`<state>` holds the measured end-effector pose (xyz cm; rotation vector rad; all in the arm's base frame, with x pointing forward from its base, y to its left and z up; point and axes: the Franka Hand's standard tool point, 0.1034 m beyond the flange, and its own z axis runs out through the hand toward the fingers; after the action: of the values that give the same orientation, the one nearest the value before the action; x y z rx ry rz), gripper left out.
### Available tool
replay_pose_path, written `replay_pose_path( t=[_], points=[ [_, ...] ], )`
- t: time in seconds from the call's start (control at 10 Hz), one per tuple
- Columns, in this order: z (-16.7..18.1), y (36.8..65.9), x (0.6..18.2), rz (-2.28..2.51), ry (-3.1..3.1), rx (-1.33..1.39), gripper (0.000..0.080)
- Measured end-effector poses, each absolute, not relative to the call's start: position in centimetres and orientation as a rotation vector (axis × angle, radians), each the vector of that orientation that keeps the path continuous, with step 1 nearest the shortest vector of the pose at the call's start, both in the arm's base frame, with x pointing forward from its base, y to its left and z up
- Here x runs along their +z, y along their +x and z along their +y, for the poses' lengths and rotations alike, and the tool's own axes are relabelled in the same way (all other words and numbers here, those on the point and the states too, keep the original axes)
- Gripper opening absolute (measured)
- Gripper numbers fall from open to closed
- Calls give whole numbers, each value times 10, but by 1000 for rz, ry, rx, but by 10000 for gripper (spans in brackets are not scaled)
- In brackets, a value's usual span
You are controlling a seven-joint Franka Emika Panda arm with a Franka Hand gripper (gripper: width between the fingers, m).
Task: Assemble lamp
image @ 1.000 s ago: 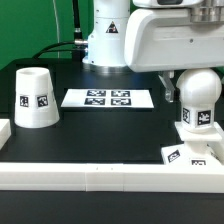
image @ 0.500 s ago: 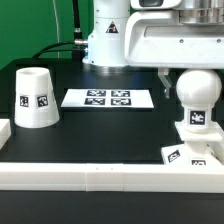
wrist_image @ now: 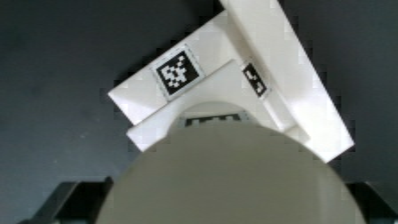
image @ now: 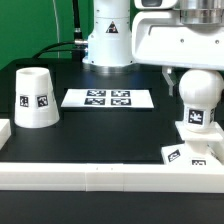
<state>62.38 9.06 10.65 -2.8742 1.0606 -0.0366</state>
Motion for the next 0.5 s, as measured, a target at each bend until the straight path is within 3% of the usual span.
replay_pose_path(
  t=[0.5],
  points=[
    [94,624,106,1689,-2465,69,577]
  ],
)
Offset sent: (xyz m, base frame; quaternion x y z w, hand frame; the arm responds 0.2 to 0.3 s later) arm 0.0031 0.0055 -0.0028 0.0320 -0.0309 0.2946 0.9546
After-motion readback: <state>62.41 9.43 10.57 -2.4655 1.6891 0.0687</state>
